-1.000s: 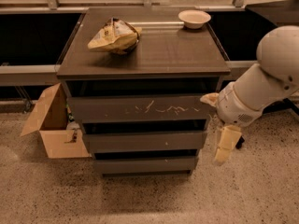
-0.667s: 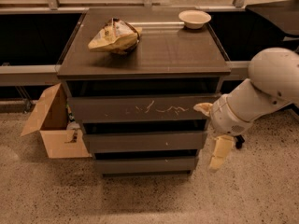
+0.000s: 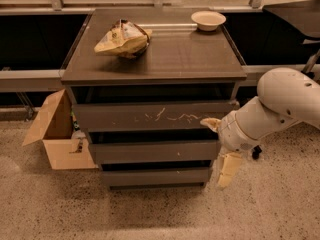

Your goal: Open bottom drawer

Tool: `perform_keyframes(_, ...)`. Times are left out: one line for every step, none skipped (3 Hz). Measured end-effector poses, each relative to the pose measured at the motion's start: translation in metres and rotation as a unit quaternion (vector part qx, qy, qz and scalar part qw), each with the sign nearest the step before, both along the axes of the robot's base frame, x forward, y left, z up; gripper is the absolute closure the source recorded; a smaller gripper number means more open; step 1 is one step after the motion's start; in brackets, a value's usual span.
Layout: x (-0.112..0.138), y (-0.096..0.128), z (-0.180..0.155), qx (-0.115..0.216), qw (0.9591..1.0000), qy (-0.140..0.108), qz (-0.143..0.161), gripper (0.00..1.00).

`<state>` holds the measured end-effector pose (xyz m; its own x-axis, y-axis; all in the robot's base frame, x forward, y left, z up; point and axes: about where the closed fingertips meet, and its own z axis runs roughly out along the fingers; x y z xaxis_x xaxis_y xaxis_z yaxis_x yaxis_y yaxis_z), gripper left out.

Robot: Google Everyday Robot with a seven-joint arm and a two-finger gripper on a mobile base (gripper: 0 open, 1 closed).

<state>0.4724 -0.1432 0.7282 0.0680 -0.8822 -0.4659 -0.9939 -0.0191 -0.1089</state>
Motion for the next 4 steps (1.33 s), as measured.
perform_keyframes(-0.002,0.007,-0.022,0.011,0.9997,0.008,0.020,0.00)
perform_keyframes(-0.003,0.017,-0.050,0.025,0.9985,0.010,0.047,0.00)
perform_keyframes(0.000,0.022,-0.096,0.011,0.9980,0.021,0.059,0.00)
perform_keyframes(0.004,0.022,-0.122,0.000,0.9976,0.034,0.060,0.00)
